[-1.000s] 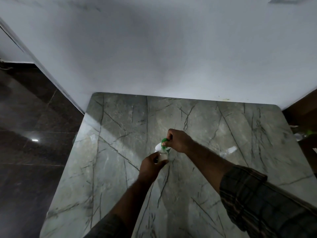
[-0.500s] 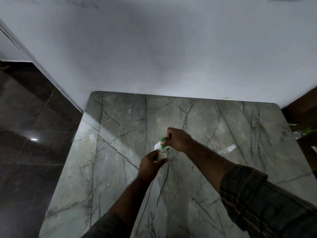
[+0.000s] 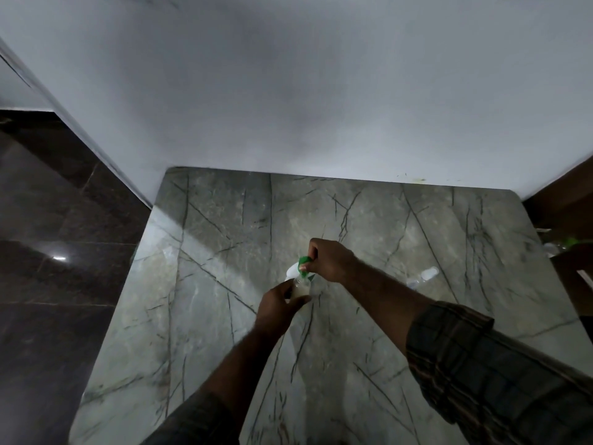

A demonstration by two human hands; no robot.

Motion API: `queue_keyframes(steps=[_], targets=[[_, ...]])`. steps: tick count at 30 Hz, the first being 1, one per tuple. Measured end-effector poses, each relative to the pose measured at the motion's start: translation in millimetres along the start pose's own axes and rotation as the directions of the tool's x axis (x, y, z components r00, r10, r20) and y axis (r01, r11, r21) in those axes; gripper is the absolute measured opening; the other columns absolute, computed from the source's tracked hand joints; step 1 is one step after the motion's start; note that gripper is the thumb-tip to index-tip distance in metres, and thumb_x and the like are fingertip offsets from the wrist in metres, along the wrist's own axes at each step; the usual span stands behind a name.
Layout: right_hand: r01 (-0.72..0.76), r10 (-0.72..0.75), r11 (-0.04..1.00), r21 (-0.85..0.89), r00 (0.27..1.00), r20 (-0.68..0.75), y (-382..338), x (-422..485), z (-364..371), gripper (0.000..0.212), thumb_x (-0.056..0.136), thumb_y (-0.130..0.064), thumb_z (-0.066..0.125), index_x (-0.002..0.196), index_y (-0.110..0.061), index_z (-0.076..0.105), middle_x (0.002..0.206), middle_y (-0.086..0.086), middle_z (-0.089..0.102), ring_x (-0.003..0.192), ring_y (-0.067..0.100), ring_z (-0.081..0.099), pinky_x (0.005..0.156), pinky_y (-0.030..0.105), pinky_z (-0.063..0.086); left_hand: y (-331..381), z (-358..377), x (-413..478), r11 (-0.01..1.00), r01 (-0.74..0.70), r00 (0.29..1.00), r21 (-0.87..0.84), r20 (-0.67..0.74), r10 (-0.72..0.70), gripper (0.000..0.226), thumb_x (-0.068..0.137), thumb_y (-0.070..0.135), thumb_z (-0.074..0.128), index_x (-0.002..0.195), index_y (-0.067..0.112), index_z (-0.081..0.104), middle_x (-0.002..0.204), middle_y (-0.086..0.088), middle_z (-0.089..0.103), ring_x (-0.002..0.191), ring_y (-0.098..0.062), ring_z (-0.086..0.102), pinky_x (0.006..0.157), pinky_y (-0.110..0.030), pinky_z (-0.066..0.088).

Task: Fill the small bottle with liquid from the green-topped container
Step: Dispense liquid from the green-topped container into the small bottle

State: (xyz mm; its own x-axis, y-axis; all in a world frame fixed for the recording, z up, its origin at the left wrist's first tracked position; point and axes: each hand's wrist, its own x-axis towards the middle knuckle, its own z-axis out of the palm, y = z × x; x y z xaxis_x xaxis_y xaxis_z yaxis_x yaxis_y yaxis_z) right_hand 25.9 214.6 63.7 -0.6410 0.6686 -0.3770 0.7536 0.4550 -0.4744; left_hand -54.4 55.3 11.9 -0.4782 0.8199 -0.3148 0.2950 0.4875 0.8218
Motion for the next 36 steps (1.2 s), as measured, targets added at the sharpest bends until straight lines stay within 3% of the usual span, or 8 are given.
queue_keyframes(steps=[4,18,27,36], targets=[[0.007,-0.007,1.0,-0.011,1.0,-0.006,-1,0,-2,0.035,0.078,-0.049,0.074,0.085,-0.023,0.052,0.079,-0.008,0.057,0.079,0.016,0.056,0.071,0.035,0.045,1,-1,-2,1.0,0.0,1.0,-0.029,0.005,0.0,0.043,0.083,0.035,0.074,0.123,0.023,0.064,0.105,0.012,0.069,0.087,0.005,0.061,0.074,-0.012,0.048],[0.014,-0.014,1.0,0.028,1.0,-0.001,-1,2,-7,0.034,0.078,-0.045,0.076,0.082,-0.021,0.052,0.077,-0.006,0.057,0.076,0.015,0.054,0.07,0.036,0.046,5,-5,2,1.0,-0.025,1.0,-0.008,-0.001,0.025,0.043,0.082,0.038,0.074,0.121,0.022,0.065,0.103,0.011,0.07,0.089,-0.001,0.064,0.072,-0.009,0.046],[0.017,-0.017,1.0,-0.021,1.0,0.015,-1,2,-7,0.033,0.079,-0.047,0.074,0.084,-0.023,0.051,0.084,-0.005,0.062,0.083,0.019,0.059,0.072,0.034,0.042,-1,1,5,0.999,0.007,1.0,-0.052,0.0,-0.007,0.047,0.08,0.037,0.077,0.123,0.022,0.065,0.106,0.01,0.072,0.094,-0.003,0.066,0.084,-0.024,0.055],[0.028,-0.028,0.999,-0.02,0.999,0.021,1,1,-4,0.033,0.08,-0.048,0.072,0.083,-0.025,0.049,0.08,-0.007,0.058,0.082,0.019,0.058,0.076,0.037,0.043,0,3,4,0.998,0.025,1.0,-0.051,-0.002,-0.025,0.051,0.08,0.039,0.076,0.125,0.02,0.064,0.111,0.007,0.072,0.096,-0.004,0.066,0.08,-0.017,0.051]])
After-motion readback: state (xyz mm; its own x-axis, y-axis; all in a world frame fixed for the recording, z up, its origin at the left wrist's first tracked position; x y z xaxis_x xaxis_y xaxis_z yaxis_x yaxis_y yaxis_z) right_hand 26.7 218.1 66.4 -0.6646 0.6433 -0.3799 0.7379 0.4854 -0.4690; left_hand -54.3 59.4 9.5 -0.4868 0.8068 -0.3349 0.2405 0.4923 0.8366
